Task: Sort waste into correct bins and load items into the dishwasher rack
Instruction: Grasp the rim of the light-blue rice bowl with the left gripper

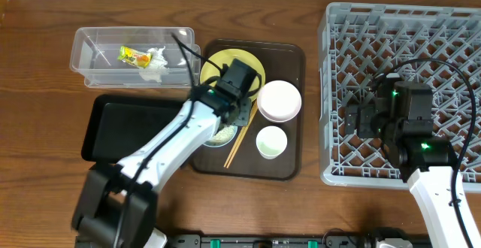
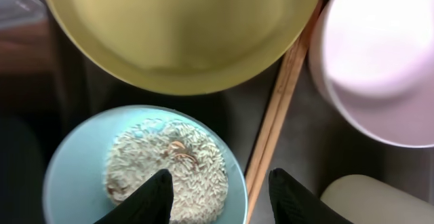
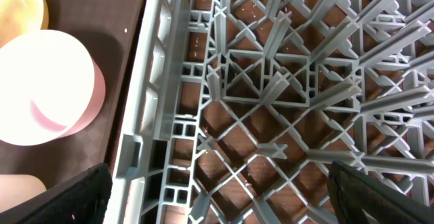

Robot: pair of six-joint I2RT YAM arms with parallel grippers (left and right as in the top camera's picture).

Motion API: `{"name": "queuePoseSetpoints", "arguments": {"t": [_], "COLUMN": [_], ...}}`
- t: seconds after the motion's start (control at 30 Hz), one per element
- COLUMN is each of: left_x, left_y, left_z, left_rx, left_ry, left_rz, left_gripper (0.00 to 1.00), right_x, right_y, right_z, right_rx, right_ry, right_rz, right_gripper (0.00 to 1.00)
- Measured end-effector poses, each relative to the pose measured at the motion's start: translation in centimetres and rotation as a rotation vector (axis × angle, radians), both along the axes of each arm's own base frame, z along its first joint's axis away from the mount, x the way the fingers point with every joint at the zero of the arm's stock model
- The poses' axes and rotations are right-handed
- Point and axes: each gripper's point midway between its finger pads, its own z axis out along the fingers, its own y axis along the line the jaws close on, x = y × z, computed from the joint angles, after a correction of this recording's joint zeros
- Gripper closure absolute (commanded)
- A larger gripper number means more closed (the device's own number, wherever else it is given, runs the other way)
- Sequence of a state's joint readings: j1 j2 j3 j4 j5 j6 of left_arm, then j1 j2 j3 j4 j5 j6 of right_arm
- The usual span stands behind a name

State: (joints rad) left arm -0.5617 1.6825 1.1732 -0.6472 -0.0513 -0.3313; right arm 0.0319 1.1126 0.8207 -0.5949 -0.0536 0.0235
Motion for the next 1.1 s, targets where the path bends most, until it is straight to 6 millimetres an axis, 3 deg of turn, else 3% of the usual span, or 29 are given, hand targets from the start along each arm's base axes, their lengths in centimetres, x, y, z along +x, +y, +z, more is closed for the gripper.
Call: {"name": "queuePoseSetpoints", "arguments": {"t": [0.17, 0.53, 0.63, 0.87, 1.1], "left_x": [-0.4, -0.6, -0.8, -1.1, -1.2], "left_y": [0.0, -0.5, -0.9, -1.1, -0.8], "left_z": [-2.3, -4.4, -5.1, -5.6, -5.6], "left_rx": [0.034, 0.028, 0.017, 0.011, 0.024], "left_ry": [0.056, 0.107, 0.131, 0.152, 0.155], "left_rz": [-0.005, -0.014, -0.016, -0.028, -0.027], "left_gripper": [0.58, 0.67, 0.78, 0.94, 0.94], "right_x": [0.0, 0.0, 0.0, 0.0, 0.0], "right_y": [0.0, 0.0, 0.0, 0.0, 0.0], "right_z": [0.0, 0.0, 0.0, 0.0, 0.0], "right_rx": [0.000, 0.000, 0.000, 0.000, 0.001], "right_ry": [0.000, 0.000, 0.000, 0.000, 0.000], "right_rz": [0.000, 0.000, 0.000, 0.000, -0.002], "right_gripper": [0.01, 0.01, 0.01, 0.01, 0.01]}}
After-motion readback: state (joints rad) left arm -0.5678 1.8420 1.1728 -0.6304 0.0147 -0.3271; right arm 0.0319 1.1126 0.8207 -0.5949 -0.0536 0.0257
